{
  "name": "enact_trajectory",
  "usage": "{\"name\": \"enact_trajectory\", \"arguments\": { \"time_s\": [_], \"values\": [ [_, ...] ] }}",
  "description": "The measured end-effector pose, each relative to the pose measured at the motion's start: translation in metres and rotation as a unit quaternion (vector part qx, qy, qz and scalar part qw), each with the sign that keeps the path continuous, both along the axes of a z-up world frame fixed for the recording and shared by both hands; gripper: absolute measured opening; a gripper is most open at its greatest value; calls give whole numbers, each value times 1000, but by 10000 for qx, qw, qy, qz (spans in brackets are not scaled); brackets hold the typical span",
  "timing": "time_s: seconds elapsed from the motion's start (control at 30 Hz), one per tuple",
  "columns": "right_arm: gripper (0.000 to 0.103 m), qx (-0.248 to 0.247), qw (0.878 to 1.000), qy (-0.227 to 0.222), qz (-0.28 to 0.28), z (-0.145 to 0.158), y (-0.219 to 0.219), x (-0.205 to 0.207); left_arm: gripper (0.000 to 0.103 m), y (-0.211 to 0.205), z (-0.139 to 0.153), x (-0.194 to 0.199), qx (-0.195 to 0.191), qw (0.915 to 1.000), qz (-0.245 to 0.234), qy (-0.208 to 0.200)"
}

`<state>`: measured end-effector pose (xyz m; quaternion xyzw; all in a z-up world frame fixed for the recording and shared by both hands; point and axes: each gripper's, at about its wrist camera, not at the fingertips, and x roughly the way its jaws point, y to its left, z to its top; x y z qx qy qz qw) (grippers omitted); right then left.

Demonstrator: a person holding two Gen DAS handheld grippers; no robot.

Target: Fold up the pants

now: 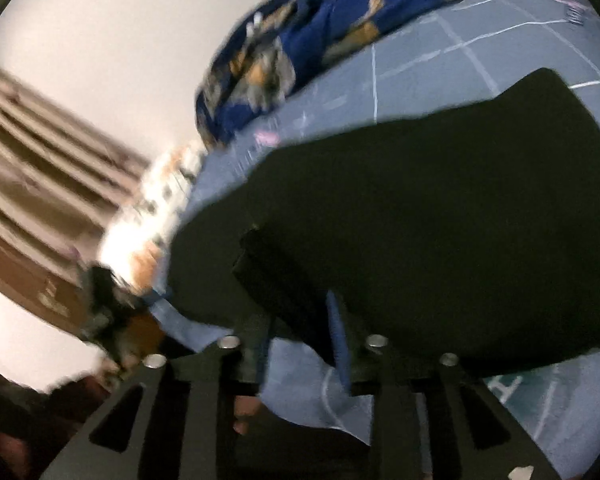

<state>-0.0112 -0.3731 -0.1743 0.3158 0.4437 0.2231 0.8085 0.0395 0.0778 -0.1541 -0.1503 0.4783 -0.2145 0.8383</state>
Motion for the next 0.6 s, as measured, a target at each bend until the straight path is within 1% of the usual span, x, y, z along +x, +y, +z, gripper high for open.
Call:
{"name": "enact_trajectory", "arguments": {
  "time_s": [0.03,0.1,0.13,0.2,0.23,0.3,0.37,0.43,0.5,0.6],
  "values": [
    [75,323,9995,-13,-58,0,-8,0,103,0,0,0,4,10000,-6,8],
    [94,970,9953,77,-10,-2,-17,3,103,0,-2,-1,10,10000,-13,42],
    [94,1146,9933,111,79,-2,-17,5,103,0,-2,-1,12,10000,-9,50],
    [94,1132,9934,26,155,0,-13,6,103,0,-2,-1,14,10000,-4,55],
    [94,1135,9934,63,143,-1,-11,7,103,0,-3,-1,10,10000,2,62],
    [93,1345,9908,134,22,-7,-13,7,103,1,-3,-1,-19,10000,17,70],
    [93,1326,9909,89,-200,-7,-23,4,103,2,-2,-1,-41,10000,38,72],
    [93,1209,9923,103,-262,-4,-26,1,103,2,-2,-1,-83,9999,36,102],
    [93,1174,9927,100,-242,0,-28,-3,103,-2,-2,-1,-121,9998,-38,156],
    [93,1473,9887,230,-155,0,-26,-16,103,-17,6,-3,-130,9994,-309,61]
  ]
}}
